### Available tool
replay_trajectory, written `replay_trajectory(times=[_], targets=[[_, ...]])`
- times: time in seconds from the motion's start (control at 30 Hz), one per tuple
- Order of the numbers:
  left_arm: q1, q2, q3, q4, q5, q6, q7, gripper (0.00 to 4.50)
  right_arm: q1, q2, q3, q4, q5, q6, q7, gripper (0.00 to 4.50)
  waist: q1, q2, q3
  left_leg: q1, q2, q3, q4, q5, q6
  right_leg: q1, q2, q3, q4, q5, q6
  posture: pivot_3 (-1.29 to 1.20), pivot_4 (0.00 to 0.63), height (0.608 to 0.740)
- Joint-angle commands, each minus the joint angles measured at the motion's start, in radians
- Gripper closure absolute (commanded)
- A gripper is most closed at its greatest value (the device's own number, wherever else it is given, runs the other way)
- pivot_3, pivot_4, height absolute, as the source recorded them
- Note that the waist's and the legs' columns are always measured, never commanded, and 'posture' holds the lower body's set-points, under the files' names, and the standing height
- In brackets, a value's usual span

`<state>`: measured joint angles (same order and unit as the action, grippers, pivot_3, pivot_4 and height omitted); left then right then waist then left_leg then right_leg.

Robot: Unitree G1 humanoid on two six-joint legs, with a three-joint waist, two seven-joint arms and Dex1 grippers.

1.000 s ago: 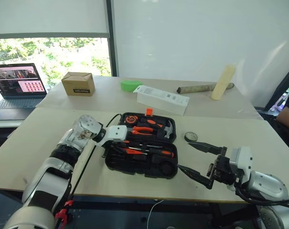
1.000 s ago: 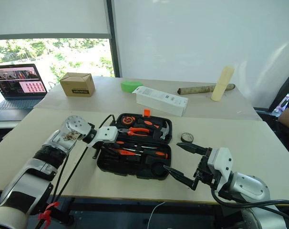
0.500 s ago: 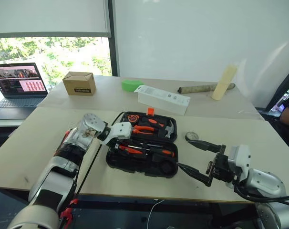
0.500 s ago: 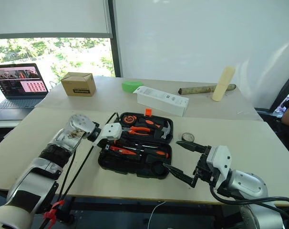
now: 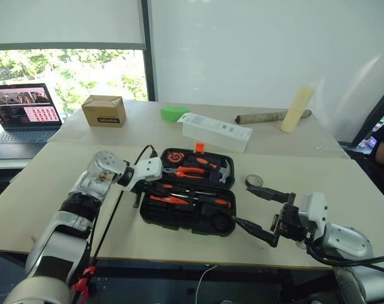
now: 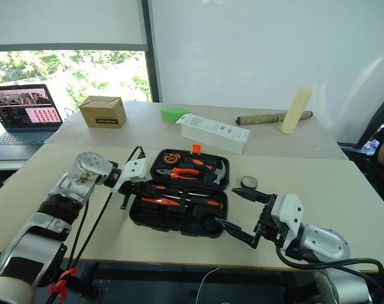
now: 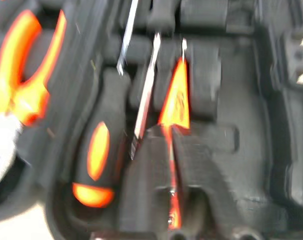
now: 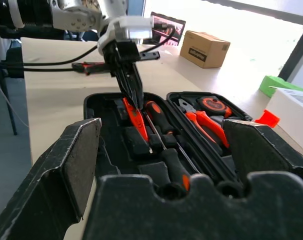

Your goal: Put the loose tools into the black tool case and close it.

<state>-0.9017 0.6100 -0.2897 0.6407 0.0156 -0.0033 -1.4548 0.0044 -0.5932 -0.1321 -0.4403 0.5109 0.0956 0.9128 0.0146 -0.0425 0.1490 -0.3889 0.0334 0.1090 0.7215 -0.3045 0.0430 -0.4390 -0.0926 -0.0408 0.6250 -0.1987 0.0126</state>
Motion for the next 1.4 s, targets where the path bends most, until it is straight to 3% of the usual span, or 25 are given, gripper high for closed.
replay_trajectory(times=[0.03,0.47,0.6,0.7,0.9,1.0,1.1,1.2,1.4], targets=[[0.012,-0.005,0.003,-0.019,0.008,-0.008,0.019,4.36,-0.015,-0.001,-0.017,-0.010,0.001,-0.030,-0.001,0.00,0.000,0.000,0.000,0.000,0.000,0.000,0.000,0.000,0.000,0.000,0.000,0.000,0.000,0.000,0.000,0.00,0.150,0.740],[0.080,0.002,-0.044,-0.057,0.076,0.081,0.069,4.36,-0.001,-0.004,-0.025,-0.022,0.004,-0.025,-0.009,0.00,-0.003,0.001,-0.001,0.005,0.000,0.000,0.000,0.000,0.000,0.004,0.000,0.001,0.001,0.000,0.000,0.00,0.150,0.740],[0.148,-0.038,0.205,-0.131,-0.185,0.007,0.102,4.36,0.011,-0.001,-0.037,-0.023,0.013,-0.032,-0.007,0.00,-0.006,0.004,-0.001,0.007,0.001,0.000,0.000,0.000,0.000,0.005,0.000,0.002,0.002,0.000,0.000,0.00,0.150,0.740],[0.266,-0.003,0.356,-0.214,-0.301,-0.027,0.124,3.68,0.021,-0.005,-0.047,-0.028,0.055,-0.007,0.005,0.00,-0.012,0.004,-0.001,0.002,0.003,0.000,0.000,0.000,0.000,-0.001,0.000,0.002,0.003,0.000,0.000,0.00,0.150,0.740],[0.565,0.088,0.588,-0.395,-0.390,-0.024,0.247,1.36,0.034,-0.001,-0.035,-0.025,0.053,-0.029,0.024,0.00,-0.025,0.004,-0.001,0.005,0.004,0.001,-0.003,0.000,-0.001,0.001,-0.001,0.002,0.001,0.000,0.000,0.00,0.150,0.740],[0.792,0.096,0.774,-0.467,-0.432,-0.025,0.341,0.13,0.013,0.017,-0.023,-0.013,0.038,-0.060,0.023,0.00,-0.025,0.004,0.000,0.005,0.003,0.001,-0.003,0.000,0.000,0.002,-0.004,0.002,0.001,0.000,0.000,0.00,0.150,0.740],[1.006,0.044,0.961,-0.527,-0.466,-0.014,0.474,0.02,-0.006,0.023,-0.013,-0.012,0.029,-0.079,0.028,0.00,-0.028,0.004,0.000,0.006,0.004,0.002,-0.005,0.000,0.000,0.001,-0.004,0.002,0.000,0.000,0.000,0.00,0.150,0.740],[1.132,-0.021,1.041,-0.577,-0.491,-0.016,0.562,0.02,-0.020,0.016,-0.005,-0.010,0.026,-0.084,0.040,0.00,-0.018,0.004,0.000,0.007,0.004,0.002,-0.006,0.000,-0.001,0.002,-0.004,0.001,0.000,0.000,-0.001,0.00,0.150,0.740],[1.163,-0.057,0.998,-0.660,-0.497,0.073,0.687,0.02,-0.055,0.008,0.007,0.013,0.028,-0.075,0.067,0.00,0.016,0.004,-0.001,0.008,0.003,0.001,-0.005,0.001,-0.001,0.003,-0.006,0.000,0.000,-0.002,-0.004,0.00,0.150,0.740]])
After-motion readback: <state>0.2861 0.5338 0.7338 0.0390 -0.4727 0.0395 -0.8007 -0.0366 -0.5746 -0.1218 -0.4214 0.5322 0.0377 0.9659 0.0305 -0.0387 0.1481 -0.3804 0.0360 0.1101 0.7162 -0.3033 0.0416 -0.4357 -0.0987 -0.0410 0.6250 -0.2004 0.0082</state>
